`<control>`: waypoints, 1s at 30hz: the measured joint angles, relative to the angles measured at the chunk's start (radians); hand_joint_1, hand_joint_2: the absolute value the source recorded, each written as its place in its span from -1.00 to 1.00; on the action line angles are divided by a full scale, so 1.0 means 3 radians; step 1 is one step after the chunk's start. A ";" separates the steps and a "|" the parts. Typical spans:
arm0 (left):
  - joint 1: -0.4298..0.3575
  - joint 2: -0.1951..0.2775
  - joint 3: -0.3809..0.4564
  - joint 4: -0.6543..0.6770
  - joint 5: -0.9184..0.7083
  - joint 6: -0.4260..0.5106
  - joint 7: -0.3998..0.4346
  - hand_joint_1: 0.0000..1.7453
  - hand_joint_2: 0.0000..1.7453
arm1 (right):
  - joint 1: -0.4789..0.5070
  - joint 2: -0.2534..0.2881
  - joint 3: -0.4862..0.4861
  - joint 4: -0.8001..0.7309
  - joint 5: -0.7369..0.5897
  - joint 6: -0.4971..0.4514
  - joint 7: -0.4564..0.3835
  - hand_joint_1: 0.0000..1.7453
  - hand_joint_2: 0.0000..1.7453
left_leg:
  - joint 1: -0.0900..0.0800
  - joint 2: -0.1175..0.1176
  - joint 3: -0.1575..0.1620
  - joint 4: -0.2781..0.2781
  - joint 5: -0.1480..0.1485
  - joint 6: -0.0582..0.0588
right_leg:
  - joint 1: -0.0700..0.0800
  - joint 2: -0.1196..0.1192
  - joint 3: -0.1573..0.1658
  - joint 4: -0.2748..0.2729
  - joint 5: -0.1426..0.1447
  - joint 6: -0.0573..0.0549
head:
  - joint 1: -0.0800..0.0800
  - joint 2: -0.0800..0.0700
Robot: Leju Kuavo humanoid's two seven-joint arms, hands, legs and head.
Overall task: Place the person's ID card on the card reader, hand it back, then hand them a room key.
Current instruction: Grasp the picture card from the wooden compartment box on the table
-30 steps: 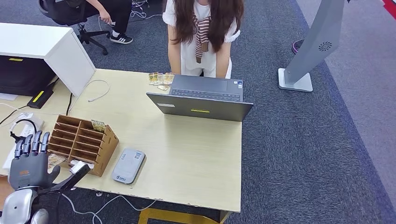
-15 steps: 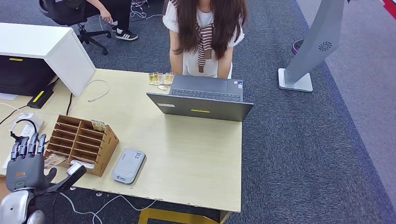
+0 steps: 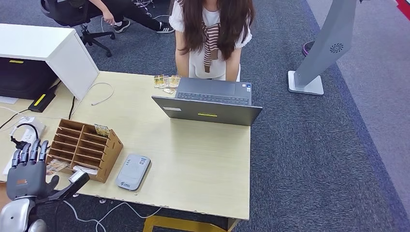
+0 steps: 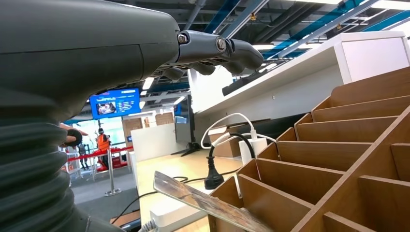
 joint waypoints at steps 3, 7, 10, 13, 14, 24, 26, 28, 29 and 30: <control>0.0007 0.0000 0.0000 0.0000 0.0000 -0.0003 -0.0001 -1.00 1.00 | 0.0000 0.0000 0.0000 0.0000 -0.0001 0.0000 -0.0002 -1.00 1.00 | 0.0000 0.0000 0.0000 0.0000 0.0000 0.0000 | 0.0000 0.0000 0.0000 0.0000 0.0000 0.0000 | 0.0000 0.0000; 0.0008 0.0000 0.0000 0.0000 0.0001 -0.0006 -0.0001 -1.00 1.00 | 0.0000 0.0000 0.0000 0.0000 -0.0001 0.0000 -0.0003 -1.00 1.00 | 0.0000 0.0000 0.0000 0.0000 0.0000 0.0000 | 0.0000 0.0000 0.0000 0.0000 0.0000 0.0000 | 0.0000 0.0000; 0.0009 -0.0001 0.0000 0.0000 0.0003 -0.0016 -0.0001 -1.00 1.00 | 0.0000 0.0000 0.0000 -0.0001 -0.0002 0.0000 -0.0005 -1.00 1.00 | 0.0000 0.0000 0.0000 0.0000 0.0000 0.0000 | 0.0000 0.0000 0.0000 0.0000 0.0000 0.0000 | 0.0000 0.0000; 0.0009 -0.0002 0.0000 0.0000 0.0004 -0.0026 -0.0001 -1.00 1.00 | 0.0000 0.0000 0.0000 0.0000 -0.0001 -0.0001 -0.0006 -1.00 1.00 | 0.0000 0.0000 0.0000 0.0000 0.0000 0.0000 | 0.0000 0.0000 0.0000 0.0000 0.0000 0.0000 | 0.0000 0.0000; 0.0009 -0.0003 0.0000 0.0000 0.0004 -0.0027 -0.0001 -1.00 1.00 | 0.0000 0.0000 0.0000 0.0000 -0.0001 -0.0001 -0.0007 -1.00 1.00 | 0.0000 0.0000 0.0000 0.0000 0.0000 0.0000 | 0.0000 0.0000 0.0000 0.0000 0.0000 0.0000 | 0.0000 0.0000; 0.0009 -0.0015 0.0000 0.0002 0.0003 -0.0029 -0.0001 1.00 1.00 | 0.0000 -0.0001 0.0000 -0.0001 -0.0001 -0.0002 -0.0007 -1.00 1.00 | 0.0000 0.0000 0.0000 0.0000 0.0000 0.0000 | 0.0000 0.0000 0.0000 0.0000 0.0000 0.0000 | 0.0000 0.0000; 0.0008 -0.0016 0.0000 0.0003 0.0005 -0.0038 -0.0001 1.00 1.00 | 0.0000 -0.0001 0.0000 -0.0001 -0.0001 -0.0004 -0.0007 -1.00 1.00 | 0.0000 0.0000 0.0000 0.0000 0.0000 0.0000 | 0.0000 0.0000 0.0000 0.0000 0.0000 0.0000 | 0.0000 0.0000; 0.0008 -0.0017 0.0000 0.0005 0.0010 -0.0055 -0.0004 1.00 1.00 | 0.0000 -0.0001 0.0000 -0.0001 -0.0002 -0.0005 -0.0007 -1.00 1.00 | 0.0000 0.0000 0.0000 0.0000 0.0000 0.0000 | 0.0000 0.0000 0.0000 0.0000 0.0000 0.0000 | 0.0000 0.0000; 0.0008 -0.0018 0.0000 0.0005 0.0014 -0.0062 -0.0006 1.00 1.00 | 0.0000 -0.0001 0.0000 -0.0001 -0.0002 -0.0005 -0.0007 -1.00 1.00 | 0.0000 0.0000 0.0000 0.0000 0.0000 0.0000 | 0.0000 0.0000 0.0000 0.0000 0.0000 0.0000 | 0.0000 0.0000; 0.0008 -0.0021 0.0000 0.0005 0.0018 -0.0067 -0.0009 1.00 1.00 | 0.0000 -0.0001 0.0000 -0.0001 -0.0002 -0.0004 -0.0008 -1.00 1.00 | 0.0000 0.0000 0.0000 0.0000 0.0000 0.0000 | 0.0000 0.0000 0.0000 0.0000 0.0000 0.0000 | 0.0000 0.0000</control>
